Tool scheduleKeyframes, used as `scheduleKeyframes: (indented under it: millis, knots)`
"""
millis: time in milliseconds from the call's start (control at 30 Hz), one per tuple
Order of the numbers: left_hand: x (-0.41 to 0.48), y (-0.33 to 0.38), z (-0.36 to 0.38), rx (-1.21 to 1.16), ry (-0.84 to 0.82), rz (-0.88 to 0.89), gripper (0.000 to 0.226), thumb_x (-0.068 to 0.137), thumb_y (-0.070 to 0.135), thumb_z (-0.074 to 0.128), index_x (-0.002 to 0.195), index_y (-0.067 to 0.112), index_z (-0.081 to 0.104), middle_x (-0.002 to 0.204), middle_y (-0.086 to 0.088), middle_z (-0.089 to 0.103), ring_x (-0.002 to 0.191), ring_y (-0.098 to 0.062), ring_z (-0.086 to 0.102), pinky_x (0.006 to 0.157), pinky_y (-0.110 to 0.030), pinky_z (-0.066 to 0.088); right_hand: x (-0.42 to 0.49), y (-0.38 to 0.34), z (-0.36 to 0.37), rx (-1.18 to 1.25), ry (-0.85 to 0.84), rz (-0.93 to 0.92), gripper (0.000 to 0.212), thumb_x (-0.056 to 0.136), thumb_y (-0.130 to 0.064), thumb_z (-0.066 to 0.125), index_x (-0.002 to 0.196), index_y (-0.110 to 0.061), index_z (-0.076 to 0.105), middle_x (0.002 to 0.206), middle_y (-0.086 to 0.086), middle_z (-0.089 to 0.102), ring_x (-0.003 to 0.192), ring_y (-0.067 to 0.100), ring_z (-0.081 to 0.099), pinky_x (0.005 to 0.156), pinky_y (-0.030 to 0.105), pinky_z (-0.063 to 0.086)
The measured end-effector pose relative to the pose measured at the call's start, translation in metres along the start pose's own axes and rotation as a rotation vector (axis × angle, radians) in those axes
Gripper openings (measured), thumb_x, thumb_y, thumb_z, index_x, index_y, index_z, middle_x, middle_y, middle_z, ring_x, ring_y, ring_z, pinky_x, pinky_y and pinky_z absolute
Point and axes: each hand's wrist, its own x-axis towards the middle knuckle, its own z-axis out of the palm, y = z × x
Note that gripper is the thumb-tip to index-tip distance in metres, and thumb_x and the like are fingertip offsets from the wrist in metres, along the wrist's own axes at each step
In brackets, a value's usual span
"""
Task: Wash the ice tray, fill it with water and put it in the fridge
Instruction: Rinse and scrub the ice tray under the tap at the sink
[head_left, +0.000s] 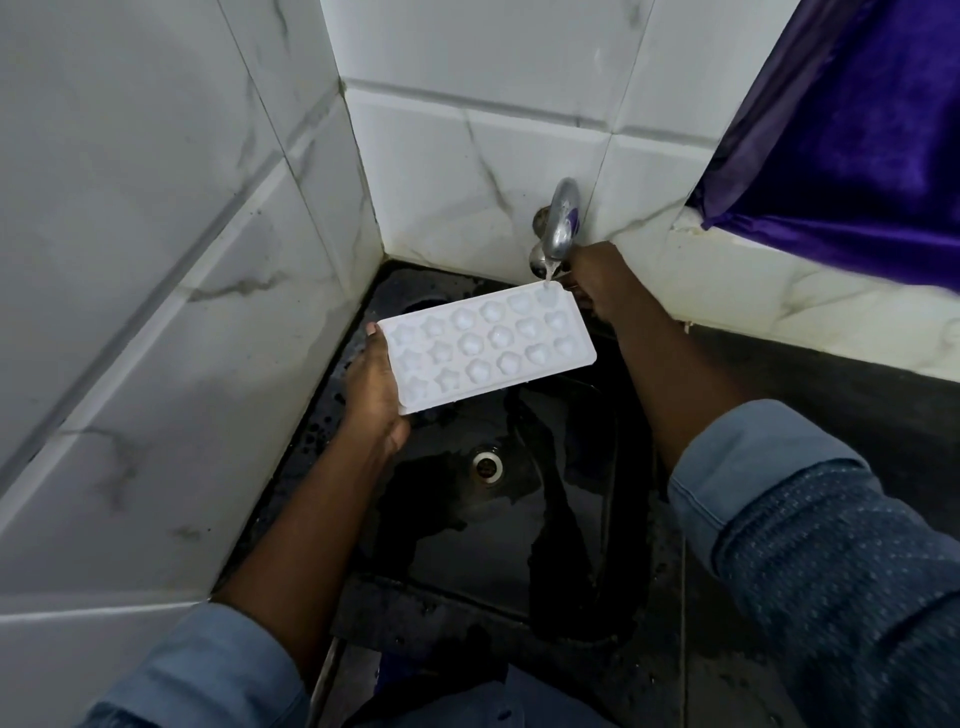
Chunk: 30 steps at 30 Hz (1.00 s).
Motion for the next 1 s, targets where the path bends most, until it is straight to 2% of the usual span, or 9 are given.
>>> scheduleKeyframes:
  millis: [133, 267, 333, 400, 567, 733, 800, 900, 1000]
  knots:
    - [-0.001, -0.002, 0.005, 0.007, -0.001, -0.005, 0.06, 0.111, 0.056, 0.04, 0.137, 0.01, 0.067, 0.13, -0.012, 0.075, 0.117, -0.033, 0.074, 0.096, -0.051, 0.061, -0.011, 0.008, -0.012, 0.085, -0.03, 0.069, 0.048, 0.094, -0.053, 0.064, 0.094, -0.006, 0.069, 0.074, 0.008, 0.076, 0.052, 0.017, 0.062, 0.063, 0.03, 0.045]
    - [0.001, -0.005, 0.01, 0.003, -0.031, -0.019, 0.062, 0.112, 0.055, 0.036, 0.141, 0.008, 0.064, 0.133, -0.013, 0.073, 0.119, -0.034, 0.073, 0.098, -0.051, 0.06, -0.036, 0.029, -0.026, 0.105, -0.07, 0.092, 0.044, 0.099, -0.053, 0.059, 0.093, -0.011, 0.074, 0.056, -0.01, 0.066, 0.043, 0.007, 0.059, 0.056, 0.031, 0.046]
    - [0.002, -0.007, 0.013, 0.008, -0.04, -0.027, 0.063, 0.112, 0.055, 0.035, 0.141, 0.007, 0.064, 0.133, -0.014, 0.073, 0.119, -0.034, 0.072, 0.096, -0.05, 0.061, -0.056, 0.047, -0.028, 0.119, -0.075, 0.103, 0.043, 0.097, -0.055, 0.059, 0.098, -0.016, 0.078, 0.076, -0.008, 0.078, 0.066, 0.014, 0.075, 0.065, 0.034, 0.058]
    - [0.003, -0.009, 0.015, 0.021, -0.03, -0.033, 0.062, 0.112, 0.055, 0.036, 0.139, 0.006, 0.065, 0.131, -0.015, 0.074, 0.118, -0.035, 0.073, 0.094, -0.049, 0.061, -0.075, 0.067, -0.028, 0.154, -0.103, 0.118, 0.04, 0.097, -0.055, 0.06, 0.103, -0.021, 0.079, 0.094, -0.005, 0.082, 0.087, 0.02, 0.078, 0.074, 0.038, 0.063]
    - [0.007, -0.018, 0.024, 0.075, -0.066, -0.06, 0.061, 0.111, 0.057, 0.04, 0.133, 0.008, 0.07, 0.125, -0.013, 0.077, 0.111, -0.033, 0.076, 0.089, -0.048, 0.063, -0.104, 0.101, -0.027, 0.31, -0.044, 0.133, 0.026, 0.105, -0.041, 0.06, 0.102, -0.019, 0.074, 0.103, 0.003, 0.079, 0.089, 0.019, 0.073, 0.066, 0.034, 0.06]
    - [0.012, -0.022, 0.044, 0.101, -0.137, -0.142, 0.061, 0.112, 0.056, 0.035, 0.133, 0.011, 0.07, 0.126, -0.013, 0.077, 0.115, -0.032, 0.075, 0.1, -0.05, 0.059, -0.103, 0.111, -0.032, 0.396, 0.113, 0.134, 0.023, 0.109, -0.034, 0.054, 0.1, -0.019, 0.069, 0.108, 0.007, 0.073, 0.087, 0.021, 0.068, 0.059, 0.032, 0.056]
    - [0.014, -0.022, 0.051, 0.114, -0.133, -0.153, 0.054, 0.114, 0.051, 0.036, 0.124, 0.013, 0.073, 0.116, -0.008, 0.081, 0.104, -0.026, 0.079, 0.091, -0.045, 0.062, -0.101, 0.113, -0.037, 0.412, 0.156, 0.133, 0.024, 0.109, -0.035, 0.053, 0.099, -0.02, 0.069, 0.108, 0.006, 0.072, 0.087, 0.02, 0.068, 0.056, 0.031, 0.056]
    - [0.015, -0.022, 0.058, 0.127, -0.127, -0.177, 0.04, 0.114, 0.041, 0.042, 0.113, 0.015, 0.073, 0.099, -0.003, 0.084, 0.081, -0.017, 0.081, 0.061, -0.032, 0.063, -0.099, 0.119, -0.048, 0.445, 0.206, 0.144, 0.025, 0.109, -0.036, 0.052, 0.1, -0.02, 0.069, 0.11, 0.006, 0.072, 0.09, 0.022, 0.069, 0.054, 0.03, 0.057]
    - [0.013, -0.024, 0.065, 0.129, -0.147, -0.186, 0.031, 0.113, 0.034, 0.048, 0.114, 0.015, 0.073, 0.101, -0.004, 0.082, 0.077, -0.016, 0.08, 0.058, -0.03, 0.061, -0.098, 0.126, -0.06, 0.464, 0.245, 0.155, 0.024, 0.109, -0.036, 0.053, 0.102, -0.019, 0.069, 0.112, 0.007, 0.071, 0.093, 0.024, 0.069, 0.053, 0.029, 0.057]
